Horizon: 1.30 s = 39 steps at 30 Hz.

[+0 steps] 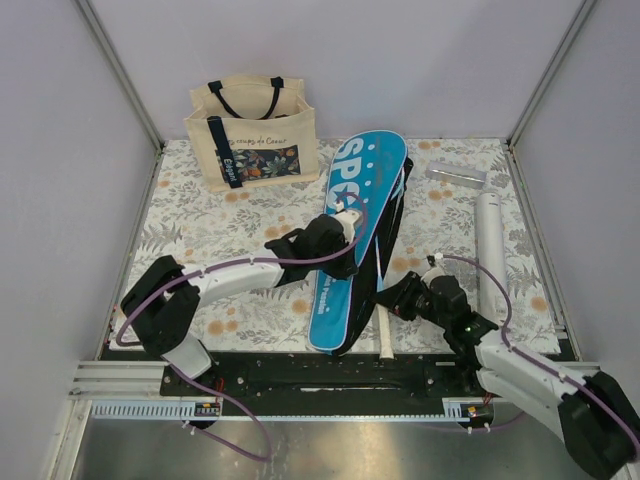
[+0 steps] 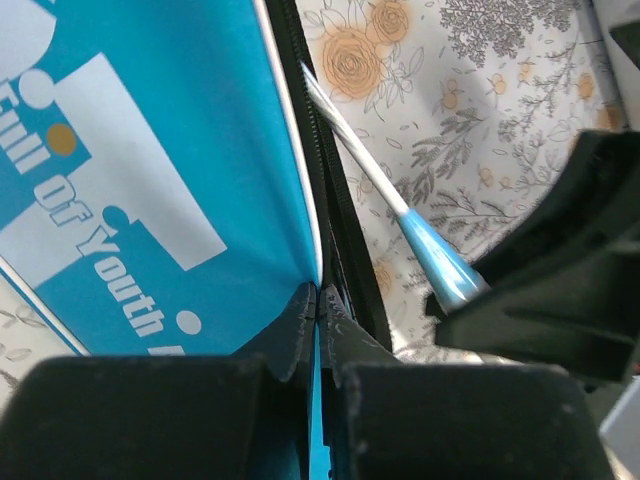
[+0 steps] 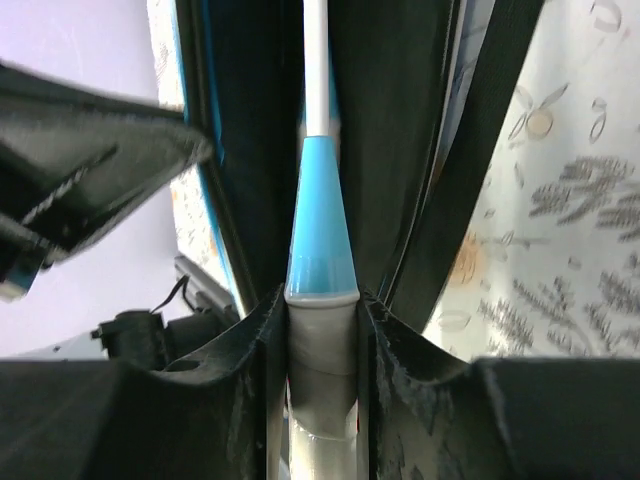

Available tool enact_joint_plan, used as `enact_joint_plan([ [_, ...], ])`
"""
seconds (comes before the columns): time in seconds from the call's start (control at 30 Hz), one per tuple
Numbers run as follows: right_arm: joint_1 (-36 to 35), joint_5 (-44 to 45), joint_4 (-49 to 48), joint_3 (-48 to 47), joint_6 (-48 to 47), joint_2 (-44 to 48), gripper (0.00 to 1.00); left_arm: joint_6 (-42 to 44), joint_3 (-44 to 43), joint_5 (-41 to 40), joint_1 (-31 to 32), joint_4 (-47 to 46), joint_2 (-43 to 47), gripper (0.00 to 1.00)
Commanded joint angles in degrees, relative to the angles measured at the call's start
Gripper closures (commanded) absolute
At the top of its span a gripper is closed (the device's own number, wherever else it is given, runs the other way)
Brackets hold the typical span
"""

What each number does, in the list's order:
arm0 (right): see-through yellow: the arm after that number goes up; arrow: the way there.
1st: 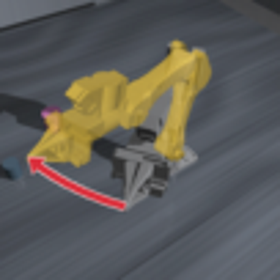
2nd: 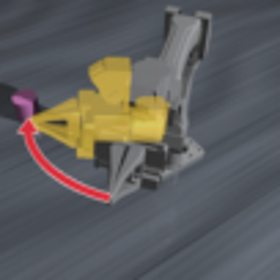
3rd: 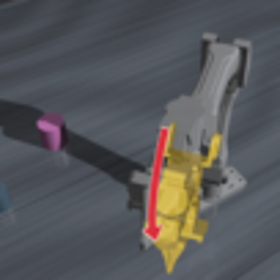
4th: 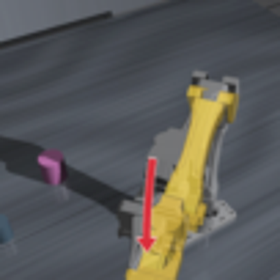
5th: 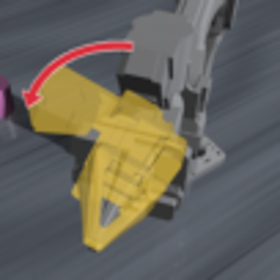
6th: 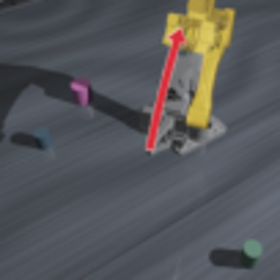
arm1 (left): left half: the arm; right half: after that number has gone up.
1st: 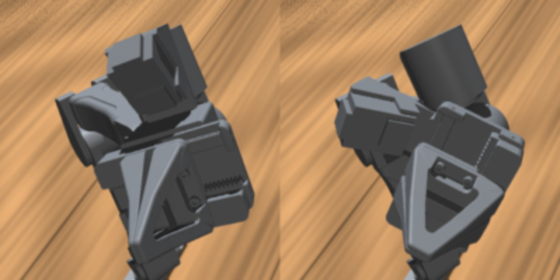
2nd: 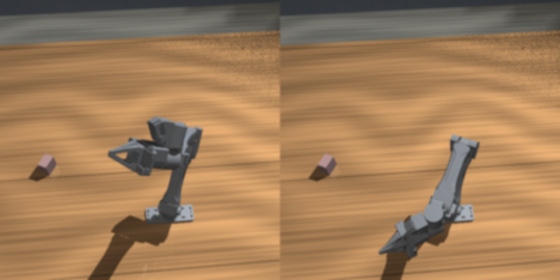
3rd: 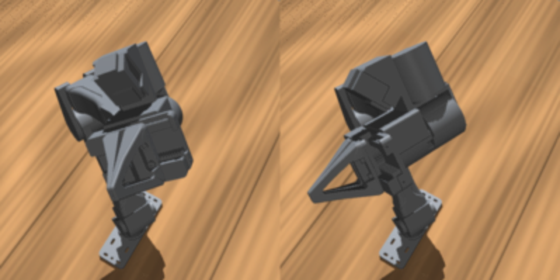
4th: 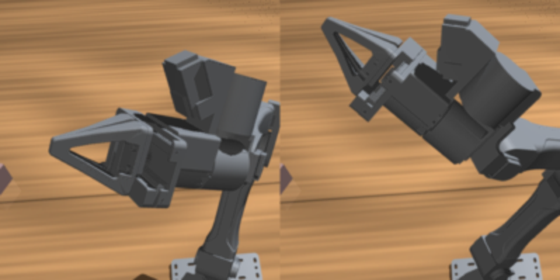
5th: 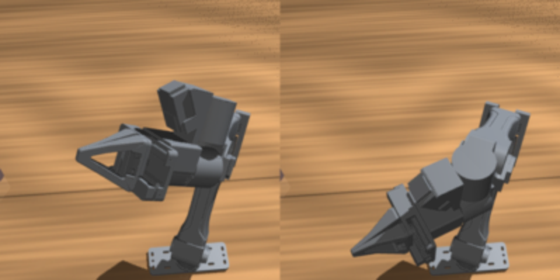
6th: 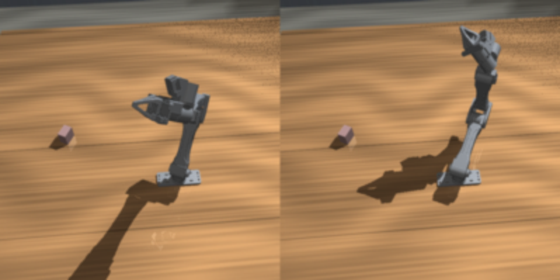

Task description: Pack up the badminton gear

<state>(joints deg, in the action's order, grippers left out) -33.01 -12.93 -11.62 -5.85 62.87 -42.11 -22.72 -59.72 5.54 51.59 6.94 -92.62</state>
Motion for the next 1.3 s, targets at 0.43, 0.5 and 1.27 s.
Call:
enact_joint_plan([
  [0.43,-1.3,9.6,-45.7,-7.2,3.9,-44.2,1.0,-24.0,10.1,8.4,-2.3,-17.7,7.0,1.0],
  [0.5,-1.7,9.9,-50.6,-7.8,5.8,-49.1,1.0,-26.1,11.5,8.7,-2.5,-19.6,7.1,1.0],
  [1.27,-11.4,24.4,-47.8,-15.7,10.0,-60.6,0.98,-36.1,25.4,-3.1,-1.4,-30.6,13.1,1.0],
])
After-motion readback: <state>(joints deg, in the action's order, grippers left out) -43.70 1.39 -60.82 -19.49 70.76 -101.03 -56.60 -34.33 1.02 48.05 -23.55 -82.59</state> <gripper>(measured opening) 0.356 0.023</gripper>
